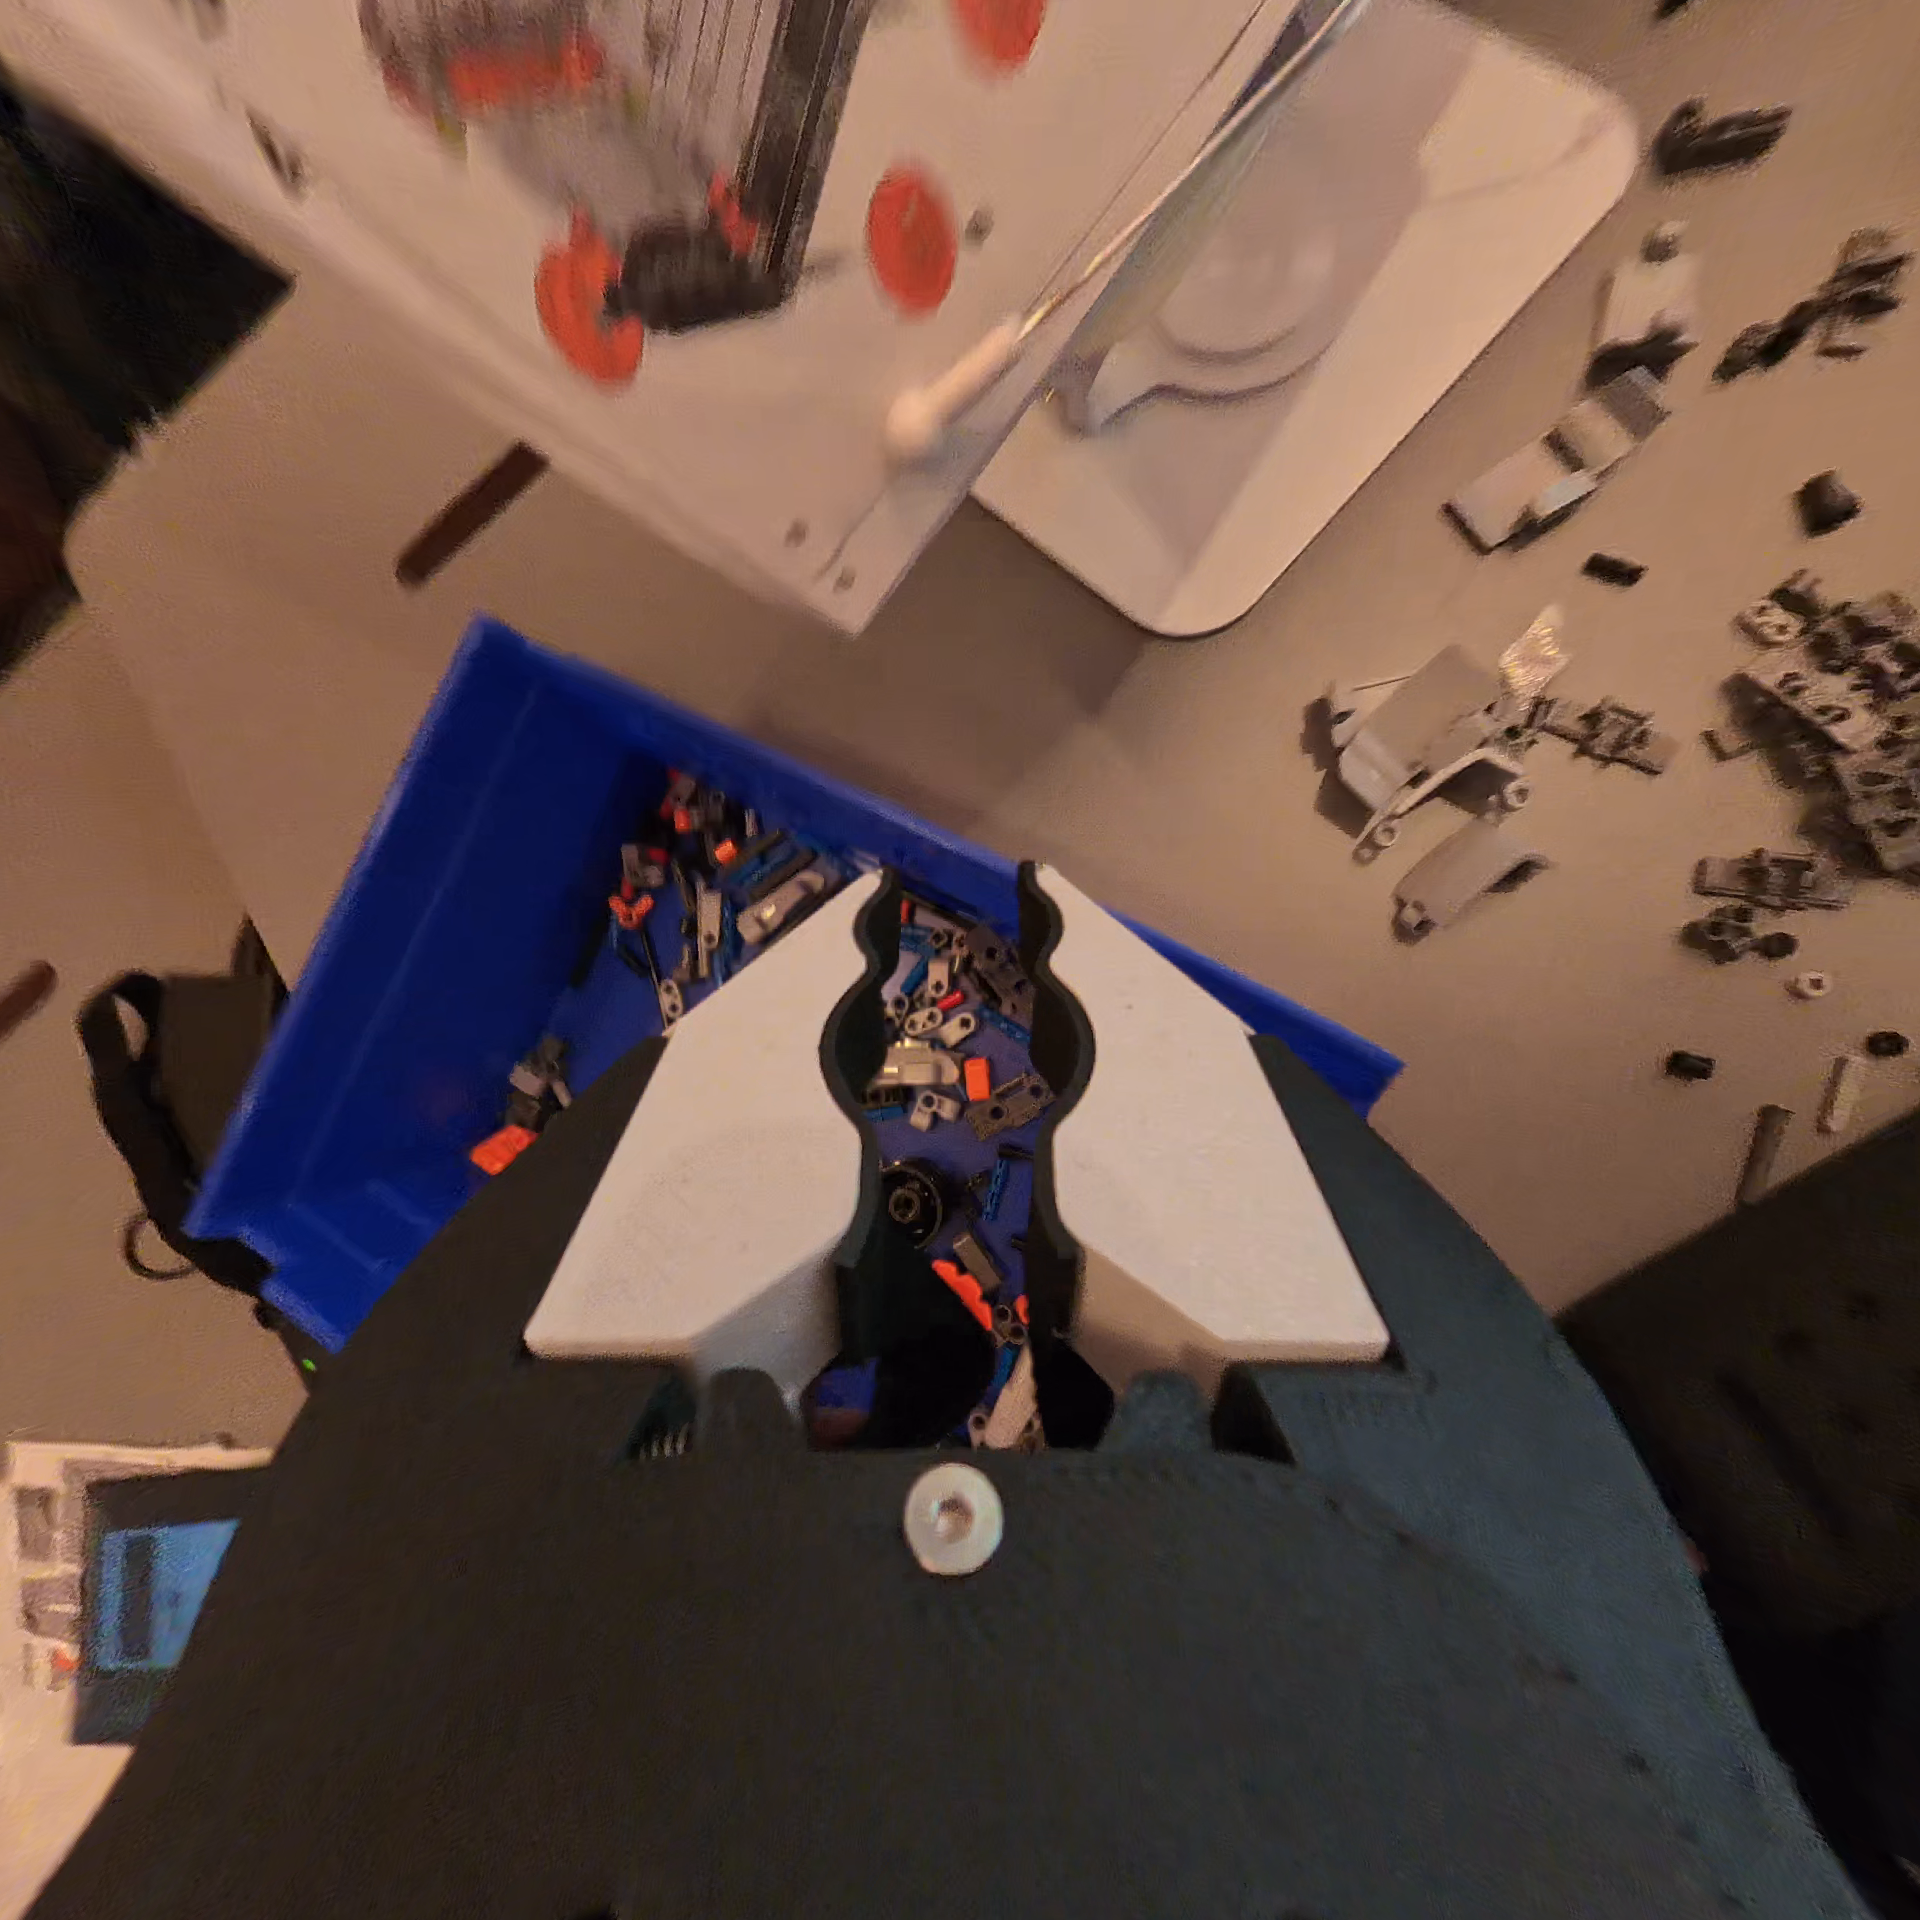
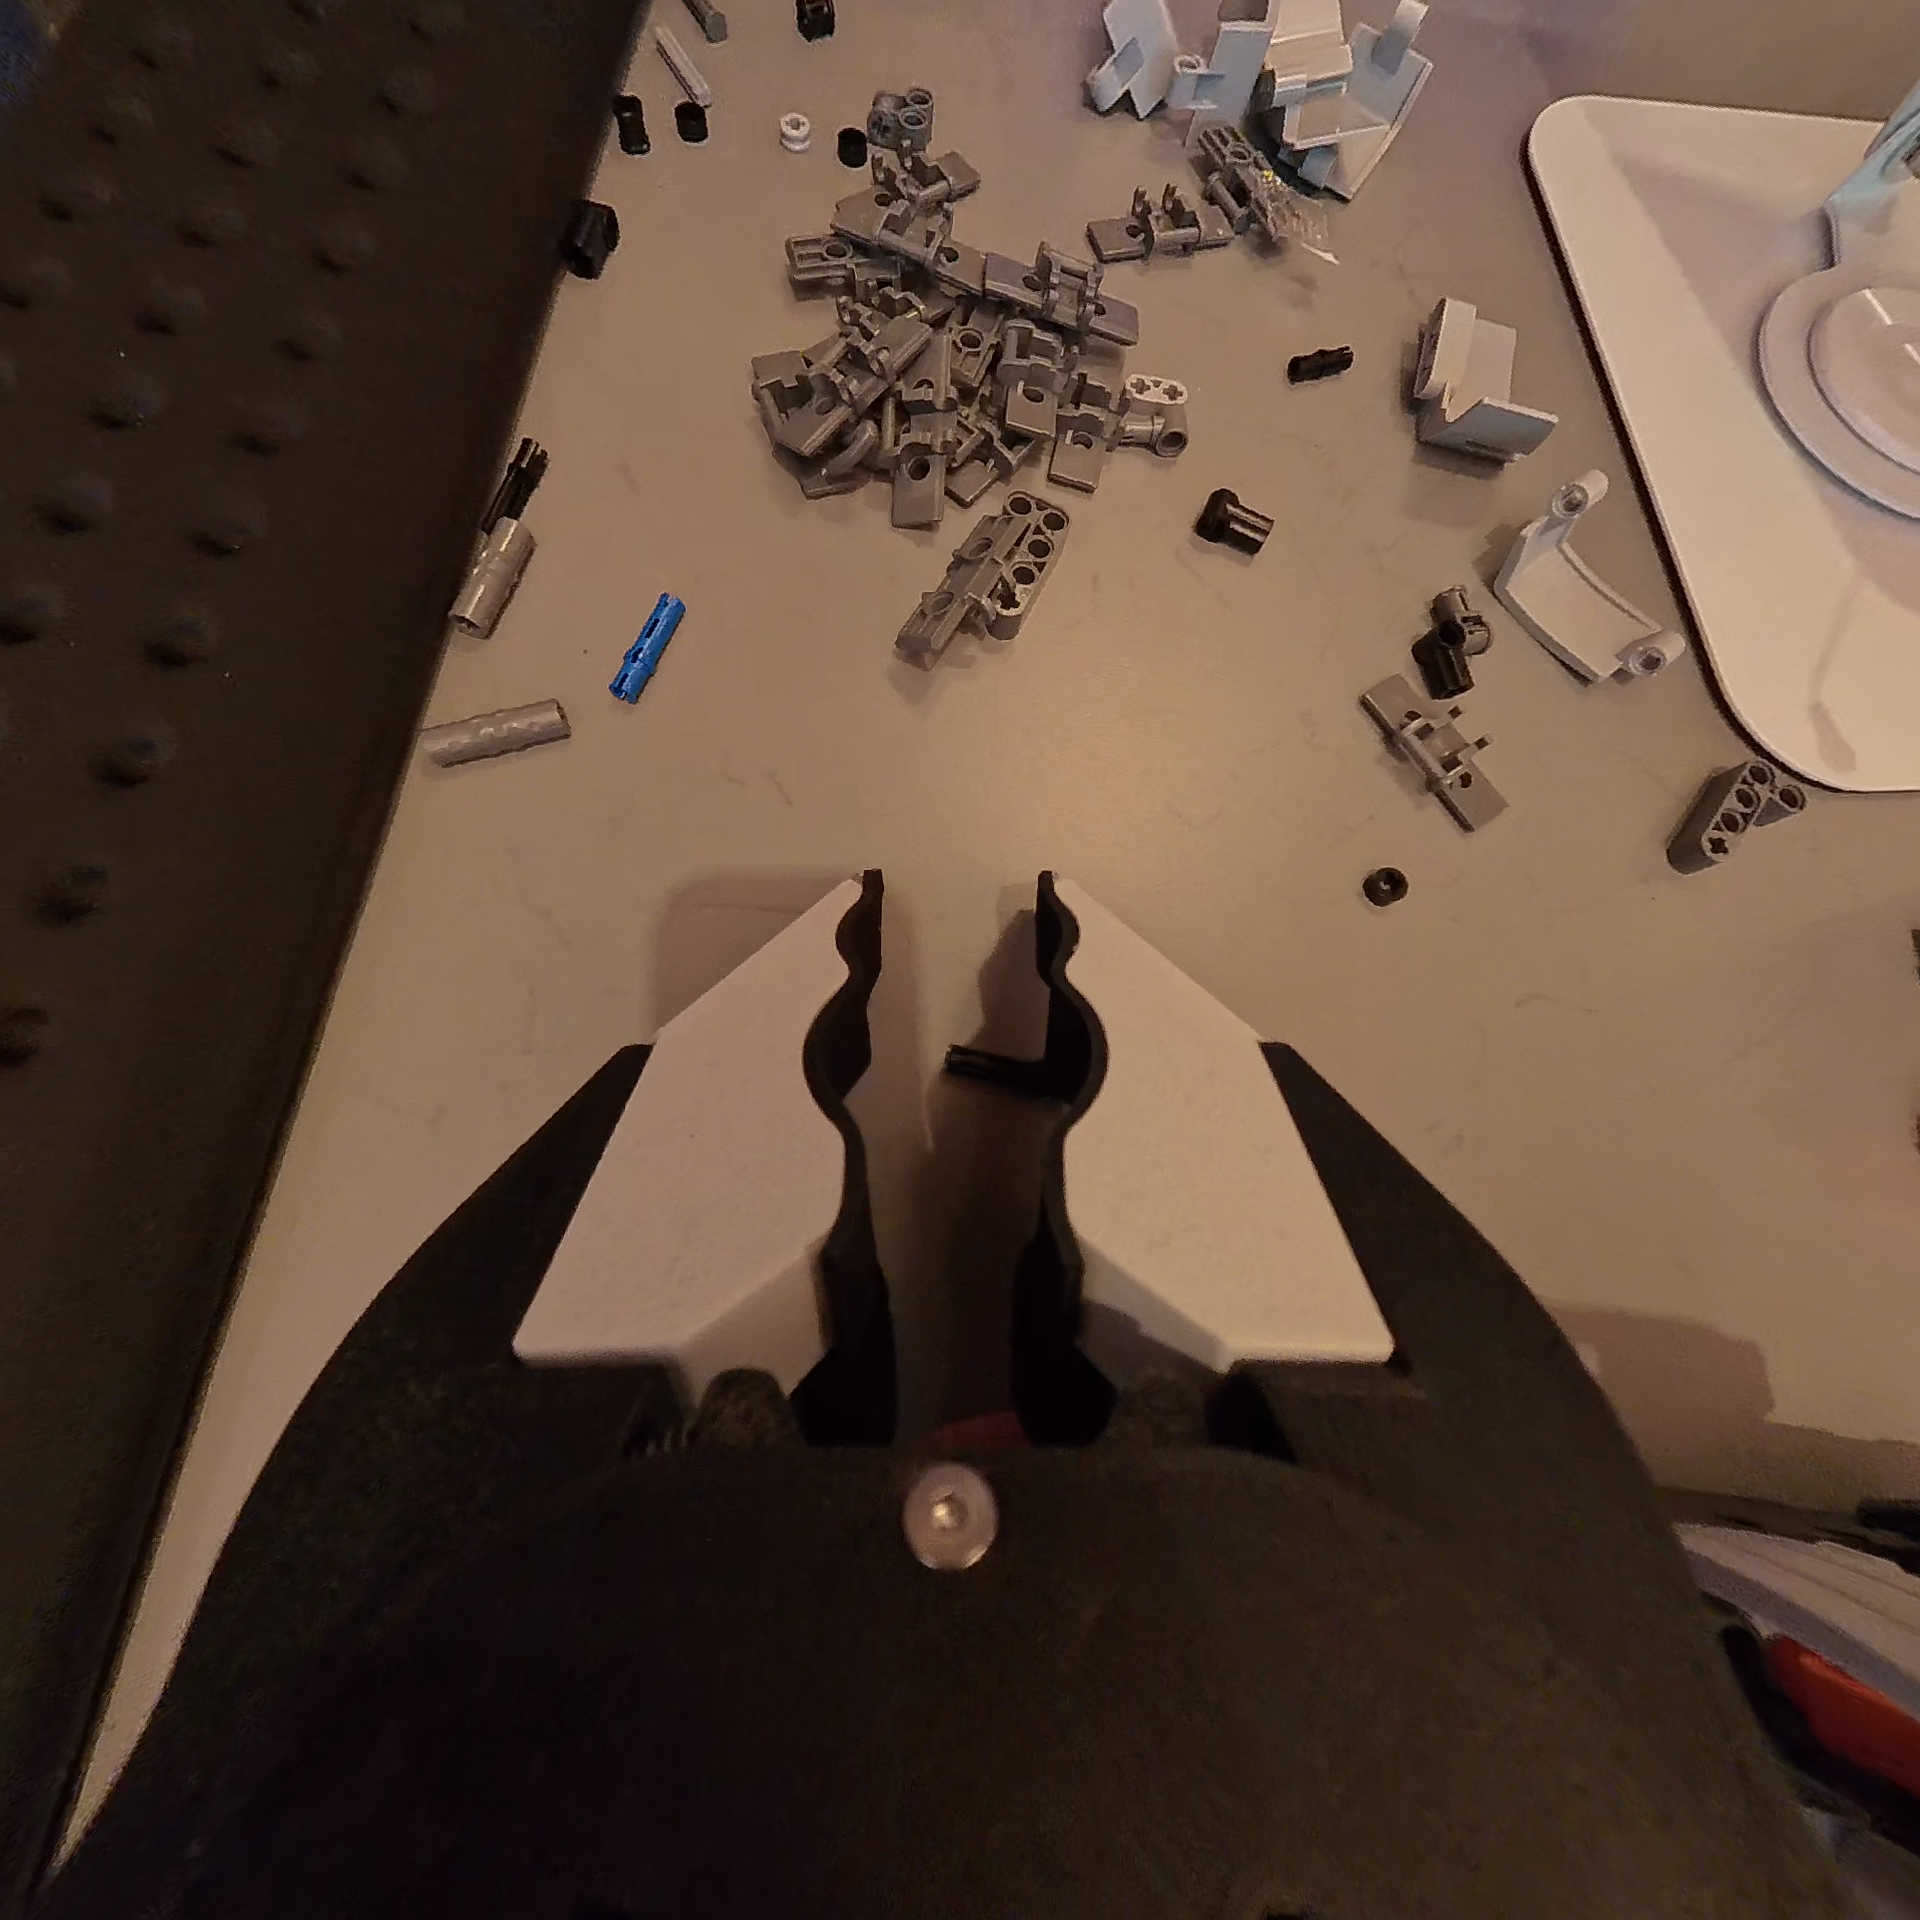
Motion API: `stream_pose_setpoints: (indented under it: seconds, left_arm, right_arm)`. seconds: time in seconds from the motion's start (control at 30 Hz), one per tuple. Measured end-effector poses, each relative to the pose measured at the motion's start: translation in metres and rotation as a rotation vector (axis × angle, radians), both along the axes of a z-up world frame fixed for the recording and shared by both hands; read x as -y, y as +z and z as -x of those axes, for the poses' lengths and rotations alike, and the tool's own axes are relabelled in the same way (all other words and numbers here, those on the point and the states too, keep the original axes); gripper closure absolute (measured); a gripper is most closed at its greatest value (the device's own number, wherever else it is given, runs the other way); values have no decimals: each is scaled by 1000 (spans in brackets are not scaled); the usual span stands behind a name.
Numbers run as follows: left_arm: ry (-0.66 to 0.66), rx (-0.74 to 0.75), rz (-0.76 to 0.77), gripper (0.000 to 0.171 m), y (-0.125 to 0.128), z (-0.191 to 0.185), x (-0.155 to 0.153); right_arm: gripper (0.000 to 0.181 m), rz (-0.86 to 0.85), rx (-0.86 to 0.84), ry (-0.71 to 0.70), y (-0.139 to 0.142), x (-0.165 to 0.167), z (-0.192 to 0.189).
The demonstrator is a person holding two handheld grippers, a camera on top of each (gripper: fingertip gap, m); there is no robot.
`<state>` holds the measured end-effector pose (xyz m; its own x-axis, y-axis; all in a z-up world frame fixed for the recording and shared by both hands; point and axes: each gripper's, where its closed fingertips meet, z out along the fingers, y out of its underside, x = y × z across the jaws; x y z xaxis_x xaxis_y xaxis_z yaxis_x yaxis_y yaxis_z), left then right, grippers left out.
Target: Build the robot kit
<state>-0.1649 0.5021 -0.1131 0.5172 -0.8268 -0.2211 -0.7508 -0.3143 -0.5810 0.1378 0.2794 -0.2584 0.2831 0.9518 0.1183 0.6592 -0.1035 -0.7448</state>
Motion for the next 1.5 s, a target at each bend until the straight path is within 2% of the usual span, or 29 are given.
stream_pose_setpoints:
  seconds: [0.1,0.17,0.3,0.47,0.57,0.67,0.8,0.87,0.93,1.0,1.07,1.13,1.23,1.33,1.43,1.5]
  left_arm:
    - [62,-33,101,148,-40,20,-3]
    - [81,13,170,145,-60,20,-3]
    - [115,-58,250,141,-109,28,-4]
    - [115,-34,289,140,-132,20,-5]
    - [118,-47,295,150,-142,20,-7]
    - [119,-37,275,155,-143,20,-8]
    - [118,26,224,160,-121,19,-11]
    - [132,31,178,160,-106,25,-13]
    - [129,81,113,160,-76,23,-11]
    - [90,144,30,161,-37,12,1]
    - [-29,198,-40,161,-1,-15,28]
    - [-152,210,-58,161,13,-52,64]
    - [-356,216,5,161,-10,-120,124]
    - [-479,194,134,161,-61,-170,170]
    - [-483,146,177,160,-100,-192,180]
    - [-467,131,184,157,-114,-199,180]
  right_arm:
    - [154,-2,0,0,0,0,0]
    - [154,2,-1,1,0,0,0]
    - [154,2,-1,2,0,0,0]
    - [154,3,-2,-4,0,-1,0]
    - [154,7,-4,-6,0,-1,0]
    - [154,6,-6,-7,0,-1,-1]
    - [154,6,-5,-5,0,-1,-1]
    - [154,5,-5,-4,0,-1,0]
    - [154,5,-5,-4,0,-1,0]
    - [154,6,-5,-4,0,-1,-1]
    - [154,8,-6,-7,0,-1,-1]
    - [154,11,-9,-10,1,-2,-1]
    - [154,11,-12,-12,1,-2,-1]
    - [154,10,-10,-11,1,-2,-1]
    - [154,5,-9,-7,1,-1,-1]
    - [154,4,-8,-4,1,0,-1]
